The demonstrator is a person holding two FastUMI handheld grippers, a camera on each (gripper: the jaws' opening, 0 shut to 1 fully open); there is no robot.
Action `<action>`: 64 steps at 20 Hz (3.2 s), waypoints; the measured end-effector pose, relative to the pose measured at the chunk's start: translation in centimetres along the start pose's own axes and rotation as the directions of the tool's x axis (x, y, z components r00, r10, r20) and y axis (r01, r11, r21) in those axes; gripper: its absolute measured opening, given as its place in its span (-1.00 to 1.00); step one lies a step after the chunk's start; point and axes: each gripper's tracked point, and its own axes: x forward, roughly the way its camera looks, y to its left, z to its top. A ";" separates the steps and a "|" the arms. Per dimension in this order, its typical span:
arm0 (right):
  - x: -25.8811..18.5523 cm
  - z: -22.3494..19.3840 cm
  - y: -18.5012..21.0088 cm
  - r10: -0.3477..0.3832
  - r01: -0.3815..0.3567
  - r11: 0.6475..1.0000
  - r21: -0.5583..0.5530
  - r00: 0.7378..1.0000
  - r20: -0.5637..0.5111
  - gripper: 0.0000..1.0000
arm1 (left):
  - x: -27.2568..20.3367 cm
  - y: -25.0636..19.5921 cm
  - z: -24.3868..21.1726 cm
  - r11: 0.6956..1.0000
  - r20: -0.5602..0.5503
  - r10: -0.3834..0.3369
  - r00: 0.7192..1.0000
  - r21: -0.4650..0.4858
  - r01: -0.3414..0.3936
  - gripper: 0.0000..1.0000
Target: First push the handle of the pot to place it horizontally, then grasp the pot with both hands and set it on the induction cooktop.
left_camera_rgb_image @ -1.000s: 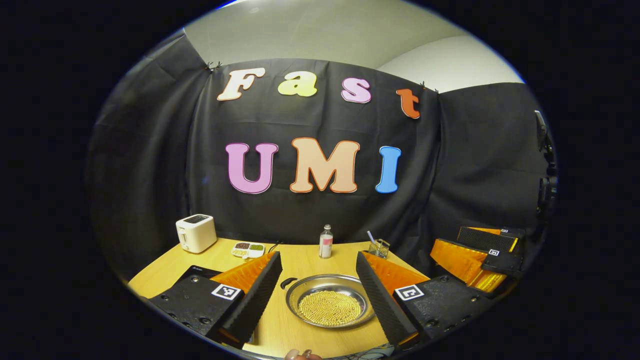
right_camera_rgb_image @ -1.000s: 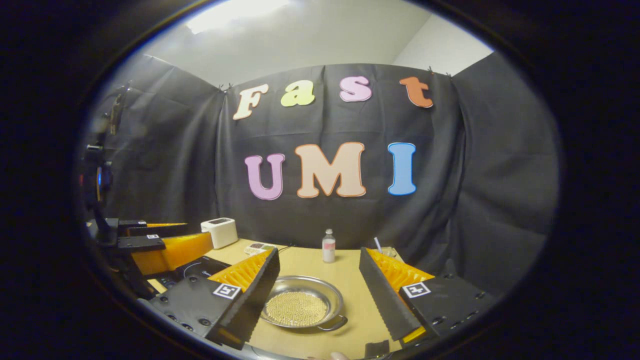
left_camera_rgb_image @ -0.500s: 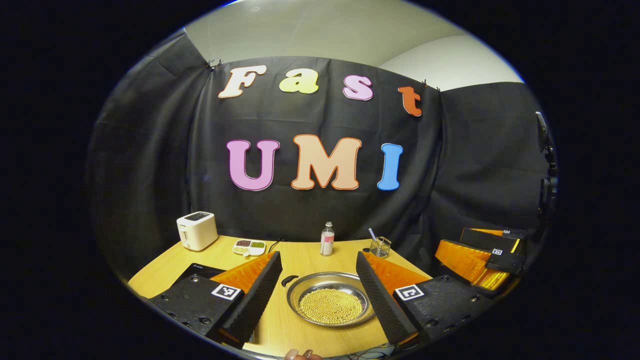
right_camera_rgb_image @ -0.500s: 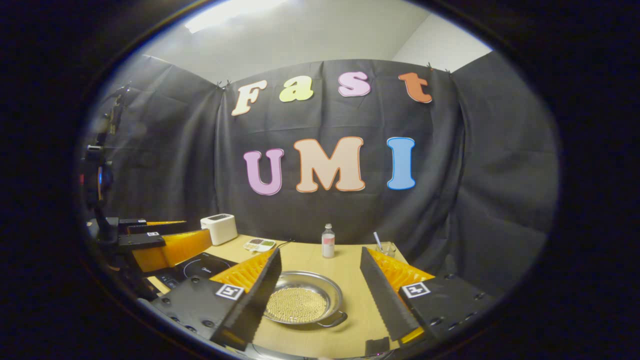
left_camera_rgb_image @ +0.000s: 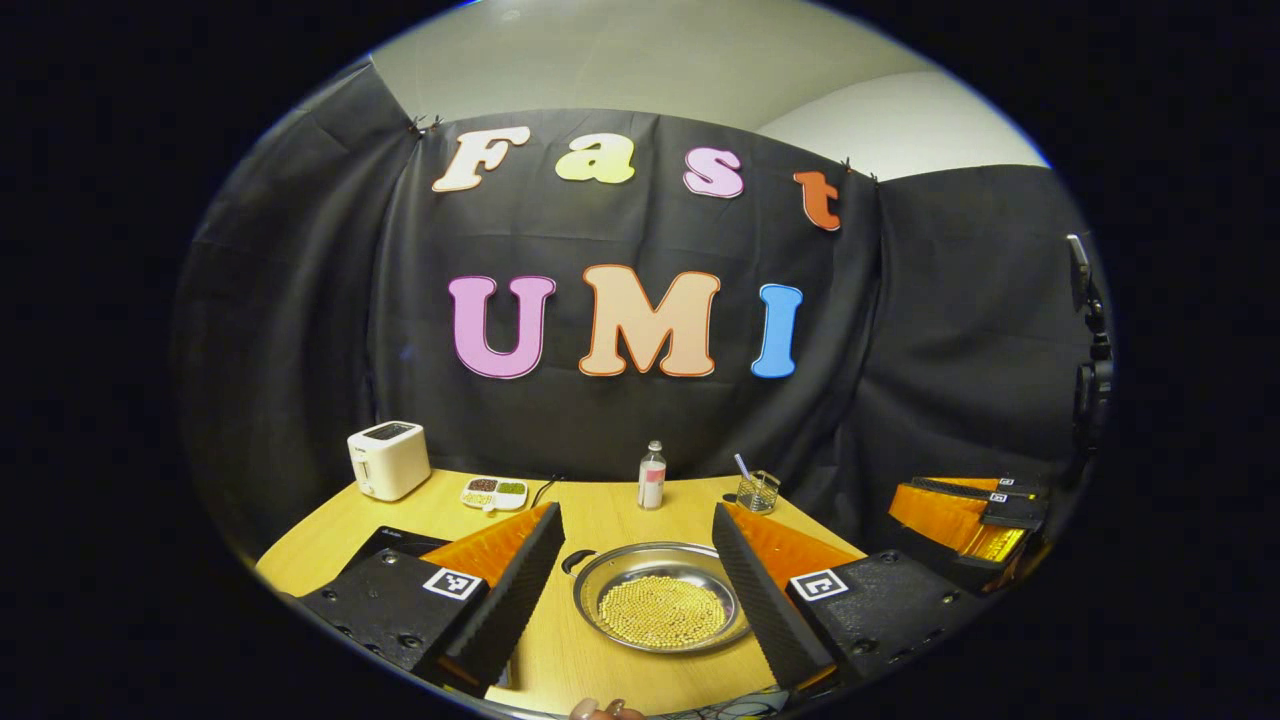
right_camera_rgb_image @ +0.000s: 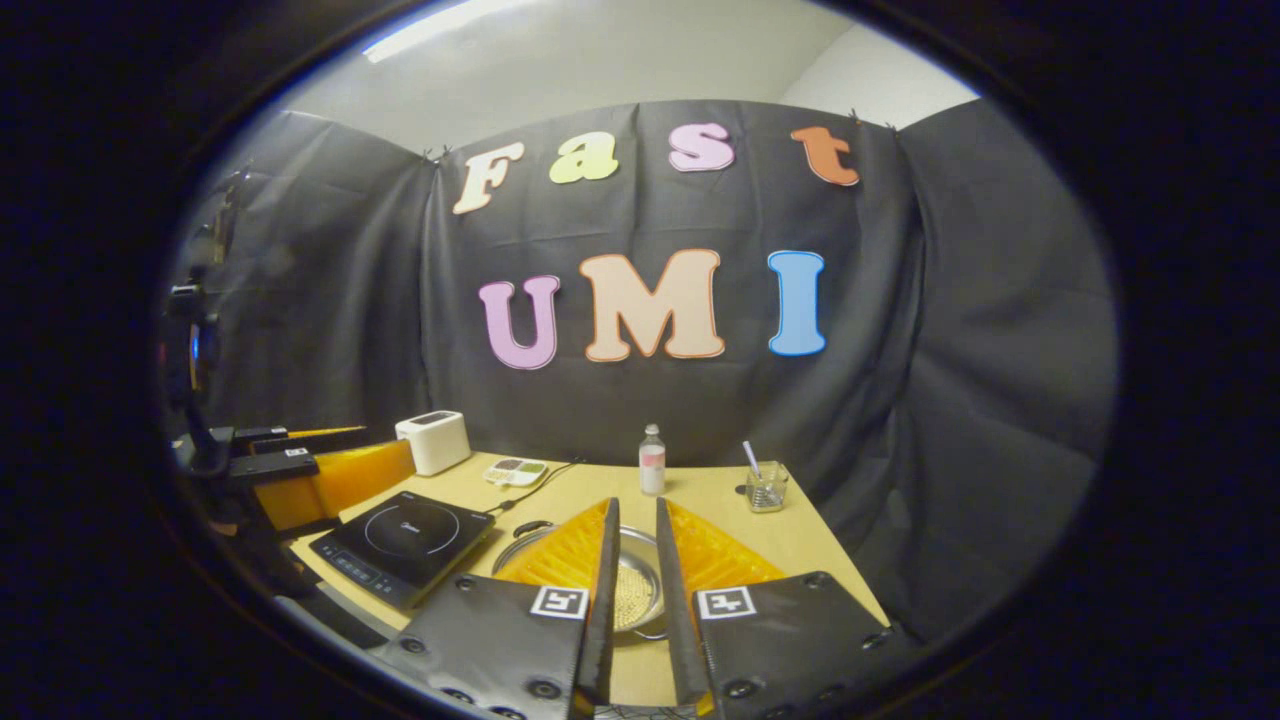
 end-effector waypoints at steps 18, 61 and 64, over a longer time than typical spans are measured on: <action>-0.3 -2.6 0.6 -0.049 0.049 0.999 -0.008 0.994 -0.093 -0.95 | 1.3 0.4 -0.8 0.997 -0.025 -0.077 0.997 0.005 0.078 0.93; 11.0 -29.2 -3.6 0.279 -0.231 0.959 0.166 0.654 -0.703 -0.95 | 6.5 5.5 -5.7 0.938 -0.163 0.341 0.926 -0.003 -0.346 0.87; 12.3 -28.9 -4.5 0.267 -0.222 0.962 0.156 0.664 -0.699 -0.95 | 6.3 5.8 -6.0 0.932 -0.175 0.354 0.919 -0.013 -0.362 0.94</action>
